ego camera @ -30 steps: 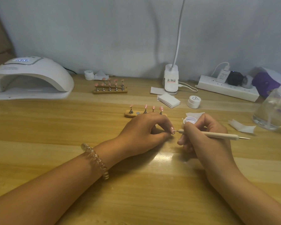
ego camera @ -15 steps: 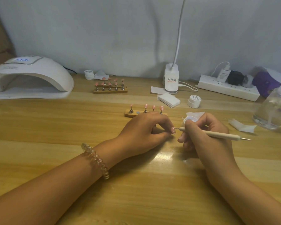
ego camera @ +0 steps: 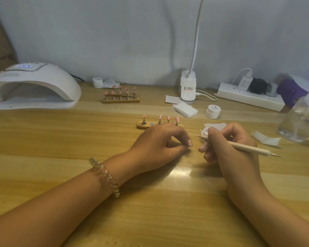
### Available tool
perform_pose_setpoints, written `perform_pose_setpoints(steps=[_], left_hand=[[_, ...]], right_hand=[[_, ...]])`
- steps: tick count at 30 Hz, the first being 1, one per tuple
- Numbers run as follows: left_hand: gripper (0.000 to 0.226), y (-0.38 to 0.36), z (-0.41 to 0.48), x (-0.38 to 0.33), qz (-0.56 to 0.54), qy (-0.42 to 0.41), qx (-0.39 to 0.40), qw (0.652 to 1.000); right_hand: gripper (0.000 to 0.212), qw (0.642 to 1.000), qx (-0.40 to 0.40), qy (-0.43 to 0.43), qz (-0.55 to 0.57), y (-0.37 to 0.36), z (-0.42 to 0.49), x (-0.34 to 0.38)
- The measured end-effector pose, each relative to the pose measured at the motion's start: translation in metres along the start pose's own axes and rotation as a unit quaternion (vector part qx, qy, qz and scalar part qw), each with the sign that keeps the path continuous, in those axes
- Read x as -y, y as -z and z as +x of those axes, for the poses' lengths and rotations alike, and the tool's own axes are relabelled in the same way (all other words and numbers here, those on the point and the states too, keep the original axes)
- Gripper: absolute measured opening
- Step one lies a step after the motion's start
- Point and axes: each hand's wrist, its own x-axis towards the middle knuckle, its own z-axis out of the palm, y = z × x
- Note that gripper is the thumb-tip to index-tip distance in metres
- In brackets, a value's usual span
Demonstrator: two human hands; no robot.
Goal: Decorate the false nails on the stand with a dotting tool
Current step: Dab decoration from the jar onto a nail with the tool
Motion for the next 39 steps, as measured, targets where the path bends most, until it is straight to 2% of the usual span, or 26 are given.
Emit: perform_pose_setpoints(steps=[6, 14, 18, 27, 39], left_hand=[[0.015, -0.001, 0.0, 0.0, -0.028, 0.027, -0.043, 0.998], [0.013, 0.018, 0.004, 0.006, -0.022, 0.093, -0.238, 0.967], [0.013, 0.037, 0.006, 0.022, -0.042, 0.15, -0.292, 0.943], [0.013, 0.038, 0.007, 0.032, -0.017, 0.223, -0.223, 0.949], [0.018, 0.037, 0.008, 0.031, 0.06, 0.236, -0.158, 0.957]], right_hand=[[0.025, 0.997, -0.057, 0.033, 0.037, 0.004, 0.006, 0.003], [0.022, 0.997, -0.068, 0.022, 0.032, 0.01, 0.009, 0.004], [0.021, 0.998, -0.061, 0.016, 0.022, 0.01, 0.01, 0.003], [0.021, 0.998, -0.053, 0.01, 0.011, 0.01, 0.011, 0.001], [0.025, 0.999, -0.05, 0.011, 0.014, 0.008, 0.015, -0.005]])
